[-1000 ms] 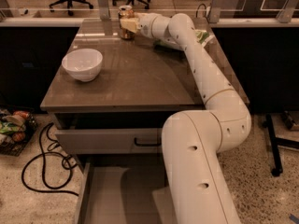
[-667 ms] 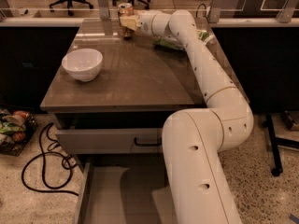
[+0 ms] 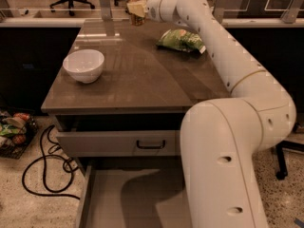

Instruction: Place orange can into middle drawer

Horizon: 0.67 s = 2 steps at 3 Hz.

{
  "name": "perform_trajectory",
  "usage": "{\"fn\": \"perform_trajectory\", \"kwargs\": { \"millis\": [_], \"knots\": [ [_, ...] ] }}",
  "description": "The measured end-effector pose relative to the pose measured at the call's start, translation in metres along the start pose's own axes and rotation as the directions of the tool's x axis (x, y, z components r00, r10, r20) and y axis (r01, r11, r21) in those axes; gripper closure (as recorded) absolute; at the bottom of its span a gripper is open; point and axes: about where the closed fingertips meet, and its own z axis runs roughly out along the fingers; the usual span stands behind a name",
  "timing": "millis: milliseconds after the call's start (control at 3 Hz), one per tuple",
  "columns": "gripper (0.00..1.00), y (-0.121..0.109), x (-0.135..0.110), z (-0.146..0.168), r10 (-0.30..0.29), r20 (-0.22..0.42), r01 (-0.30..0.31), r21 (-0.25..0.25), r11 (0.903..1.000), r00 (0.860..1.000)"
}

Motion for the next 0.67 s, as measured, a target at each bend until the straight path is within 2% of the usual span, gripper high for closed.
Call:
{"fn": "perform_trajectory", "kwargs": {
  "millis": [333, 667],
  "knots": [
    [1.0, -0.001, -0.05, -0.049, -0.039, 0.045, 0.036, 0.07, 0.9969, 0.998],
    [1.0, 0.008, -0.106, -0.111, -0.087, 0.119, 0.069, 0.149, 0.9864, 0.989]
  ]
}}
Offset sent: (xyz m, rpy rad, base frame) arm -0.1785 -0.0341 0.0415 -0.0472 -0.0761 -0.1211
